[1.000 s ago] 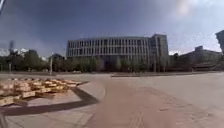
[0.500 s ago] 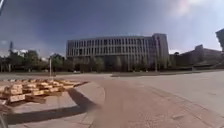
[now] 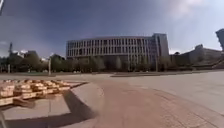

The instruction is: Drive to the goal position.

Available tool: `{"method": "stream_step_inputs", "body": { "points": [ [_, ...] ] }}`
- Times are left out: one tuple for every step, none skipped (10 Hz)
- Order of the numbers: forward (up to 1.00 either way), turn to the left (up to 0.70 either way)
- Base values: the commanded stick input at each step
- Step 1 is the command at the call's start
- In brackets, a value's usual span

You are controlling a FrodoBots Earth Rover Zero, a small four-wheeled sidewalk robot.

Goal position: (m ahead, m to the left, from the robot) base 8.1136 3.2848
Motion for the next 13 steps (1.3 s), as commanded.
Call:
{"method": "stream_step_inputs", "body": {
  "points": [
    [0.7, 0.0],
    [0.7, 0.0],
    [0.7, 0.0],
    [0.7, 0.0],
    [0.7, 0.0],
    [0.7, 0.08],
    [0.7, 0.32],
    [0.7, 0.2],
    [0.7, 0.08],
    [0.7, 0.0],
    [0.7, 0.0],
    [0.7, 0.0],
    [0.7, 0.0]
  ]
}}
